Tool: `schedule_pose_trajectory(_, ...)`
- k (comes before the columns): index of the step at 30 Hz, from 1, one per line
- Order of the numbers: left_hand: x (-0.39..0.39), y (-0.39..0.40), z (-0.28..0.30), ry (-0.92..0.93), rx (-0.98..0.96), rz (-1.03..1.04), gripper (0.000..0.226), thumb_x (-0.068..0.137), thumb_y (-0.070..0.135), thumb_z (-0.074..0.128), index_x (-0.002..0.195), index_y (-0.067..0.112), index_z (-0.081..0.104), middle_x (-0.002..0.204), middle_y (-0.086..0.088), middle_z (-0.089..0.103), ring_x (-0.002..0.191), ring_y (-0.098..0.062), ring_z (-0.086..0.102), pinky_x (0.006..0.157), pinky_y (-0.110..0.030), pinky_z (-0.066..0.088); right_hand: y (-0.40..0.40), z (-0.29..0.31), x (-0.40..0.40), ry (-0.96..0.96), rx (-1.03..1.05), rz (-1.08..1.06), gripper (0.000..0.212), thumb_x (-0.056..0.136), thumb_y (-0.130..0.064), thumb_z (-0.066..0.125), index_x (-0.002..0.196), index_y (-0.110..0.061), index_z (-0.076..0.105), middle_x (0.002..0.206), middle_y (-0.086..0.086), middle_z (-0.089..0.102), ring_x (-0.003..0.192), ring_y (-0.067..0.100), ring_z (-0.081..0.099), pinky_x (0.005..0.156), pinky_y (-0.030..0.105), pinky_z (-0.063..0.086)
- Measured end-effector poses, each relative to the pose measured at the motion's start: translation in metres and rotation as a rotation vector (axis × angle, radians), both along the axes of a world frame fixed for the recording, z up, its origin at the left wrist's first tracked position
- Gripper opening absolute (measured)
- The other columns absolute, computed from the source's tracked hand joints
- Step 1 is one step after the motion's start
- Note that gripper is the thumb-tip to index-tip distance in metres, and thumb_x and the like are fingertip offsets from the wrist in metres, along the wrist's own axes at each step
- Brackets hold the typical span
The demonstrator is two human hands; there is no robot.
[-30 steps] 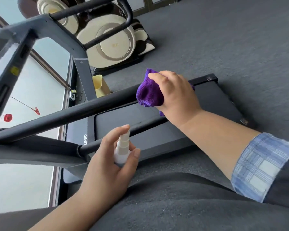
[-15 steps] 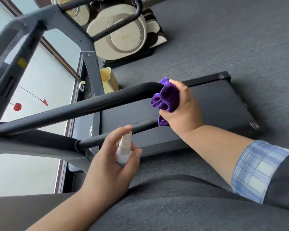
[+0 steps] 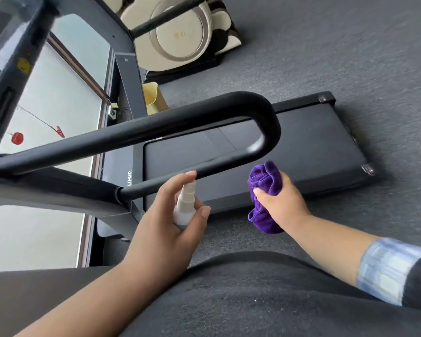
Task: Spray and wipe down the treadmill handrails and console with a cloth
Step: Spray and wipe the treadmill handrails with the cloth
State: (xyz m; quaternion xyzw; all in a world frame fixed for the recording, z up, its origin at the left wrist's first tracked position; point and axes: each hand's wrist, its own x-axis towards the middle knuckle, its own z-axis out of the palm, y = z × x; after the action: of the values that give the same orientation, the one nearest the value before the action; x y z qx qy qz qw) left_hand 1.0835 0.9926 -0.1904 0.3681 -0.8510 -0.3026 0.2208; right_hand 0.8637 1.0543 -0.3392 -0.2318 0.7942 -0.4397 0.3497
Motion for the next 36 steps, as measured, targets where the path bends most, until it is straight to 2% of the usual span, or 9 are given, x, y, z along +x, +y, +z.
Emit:
schedule_pose_trajectory(4,0.017,-0.009,-0.001,0.043,0.083,-0.016,0.062,0.087,0.029,0.067,0.117,0.071,0.033,0.091,0.014,0.063,0.065,-0.012,0.060,0.063,-0.021,0.048,-0.006,0.034,0.029,0.086,-0.173,0.173,0.053,0.080,-0.024,0.080,0.119,-0.047,0.052,0.104,-0.027,0.067,0.096,-0.007,0.064,0.085,0.017,0.048)
schedule_pose_trajectory(6,0.027,-0.016,-0.001,0.054,0.091,-0.020,0.062,0.089,0.031,0.067,0.117,0.072,0.032,0.091,0.013,0.064,0.065,-0.012,0.059,0.063,-0.025,0.048,-0.014,0.052,0.037,0.234,-0.294,0.243,0.068,0.074,-0.018,0.080,0.129,-0.043,0.049,0.123,-0.025,0.061,0.112,-0.003,0.059,0.099,0.026,0.047)
schedule_pose_trajectory(9,0.043,-0.024,-0.002,0.063,0.094,-0.012,0.064,0.088,0.028,0.068,0.118,0.072,0.031,0.091,0.016,0.064,0.067,-0.008,0.060,0.064,-0.016,0.045,-0.039,0.075,0.035,0.624,-0.458,0.325,0.082,0.066,-0.022,0.082,0.139,-0.026,0.044,0.135,-0.013,0.051,0.125,0.012,0.050,0.111,0.030,0.036)
schedule_pose_trajectory(11,0.053,-0.026,-0.003,0.069,0.112,0.000,0.063,0.088,0.028,0.066,0.119,0.070,0.031,0.090,0.017,0.064,0.068,-0.007,0.060,0.064,-0.011,0.042,-0.060,0.080,0.028,0.899,-0.371,0.421,0.094,0.061,-0.021,0.087,0.142,-0.015,0.041,0.141,0.008,0.050,0.128,0.029,0.049,0.111,0.043,0.036)
schedule_pose_trajectory(13,0.060,-0.029,-0.005,0.086,0.123,0.012,0.062,0.088,0.027,0.066,0.120,0.068,0.032,0.090,0.016,0.064,0.067,-0.008,0.060,0.064,-0.012,0.043,-0.078,0.079,0.018,1.014,-0.163,0.594,0.096,0.061,-0.021,0.087,0.141,-0.014,0.035,0.148,0.016,0.042,0.131,0.037,0.045,0.113,0.049,0.031)
schedule_pose_trajectory(16,0.068,-0.033,-0.008,0.106,0.136,0.040,0.062,0.088,0.027,0.066,0.121,0.068,0.033,0.091,0.014,0.064,0.069,-0.011,0.060,0.066,-0.016,0.044,-0.091,0.077,0.013,1.093,0.270,0.853,0.074,0.074,-0.033,0.077,0.137,-0.020,0.040,0.154,0.009,0.030,0.140,0.031,0.031,0.119,0.042,0.014)
schedule_pose_trajectory(21,0.072,-0.036,-0.009,0.115,0.160,0.090,0.065,0.088,0.026,0.067,0.118,0.071,0.032,0.091,0.017,0.064,0.069,-0.010,0.061,0.064,-0.014,0.044,-0.090,0.074,0.019,1.266,0.302,0.768,0.052,0.080,-0.041,0.074,0.127,-0.025,0.057,0.133,0.005,0.052,0.126,0.031,0.042,0.114,0.046,0.026)
schedule_pose_trajectory(27,0.063,-0.034,-0.015,0.140,0.220,0.150,0.064,0.089,0.024,0.066,0.117,0.071,0.033,0.089,0.016,0.064,0.065,-0.010,0.058,0.062,-0.009,0.041,-0.094,0.042,0.031,1.333,0.490,0.861,0.086,0.079,-0.032,0.075,0.152,-0.015,0.032,0.152,0.012,0.040,0.142,0.038,0.034,0.117,0.052,0.024)
schedule_pose_trajectory(36,0.057,-0.030,-0.028,0.134,0.252,0.203,0.061,0.091,0.023,0.067,0.120,0.067,0.036,0.090,0.017,0.063,0.070,-0.007,0.060,0.067,-0.010,0.041,-0.138,0.044,0.098,1.262,0.304,1.109,0.080,0.099,-0.035,0.048,0.159,-0.013,-0.001,0.164,0.012,0.010,0.150,0.036,0.012,0.121,0.051,0.011)
